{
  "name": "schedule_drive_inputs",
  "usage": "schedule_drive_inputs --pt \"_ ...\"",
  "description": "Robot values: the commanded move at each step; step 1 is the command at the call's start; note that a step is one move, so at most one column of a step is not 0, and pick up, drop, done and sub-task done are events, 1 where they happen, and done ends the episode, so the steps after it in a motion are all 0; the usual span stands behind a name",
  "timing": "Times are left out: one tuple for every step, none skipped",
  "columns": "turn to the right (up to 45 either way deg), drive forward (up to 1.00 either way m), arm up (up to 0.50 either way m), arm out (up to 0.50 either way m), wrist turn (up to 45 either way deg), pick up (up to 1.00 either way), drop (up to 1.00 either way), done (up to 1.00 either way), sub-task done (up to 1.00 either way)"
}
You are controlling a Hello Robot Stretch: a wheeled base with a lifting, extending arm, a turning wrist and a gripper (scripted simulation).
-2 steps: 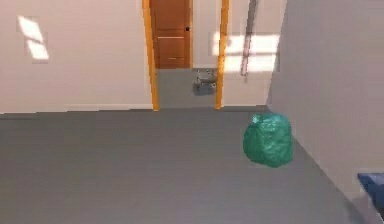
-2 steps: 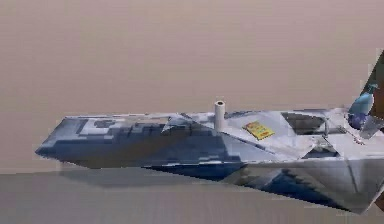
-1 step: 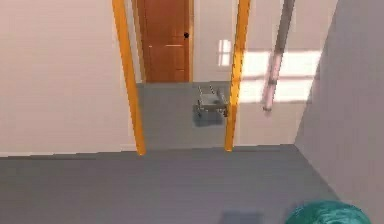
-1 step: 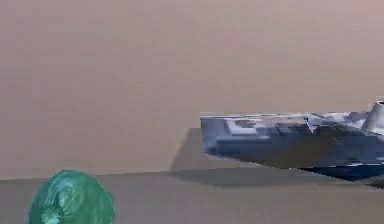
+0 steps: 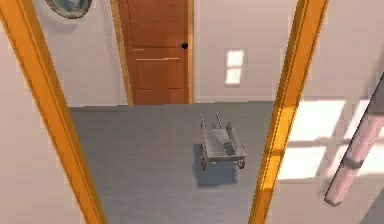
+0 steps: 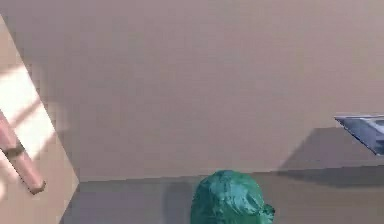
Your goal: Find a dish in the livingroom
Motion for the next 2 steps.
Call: schedule_drive_inputs --pt "0.0 0.95 0.00 0.00 0.0 0.00 0.00 0.00 0.00" --pt "-45.0 0.00 0.00 0.00 0.0 0.00 0.00 0.00 0.00"
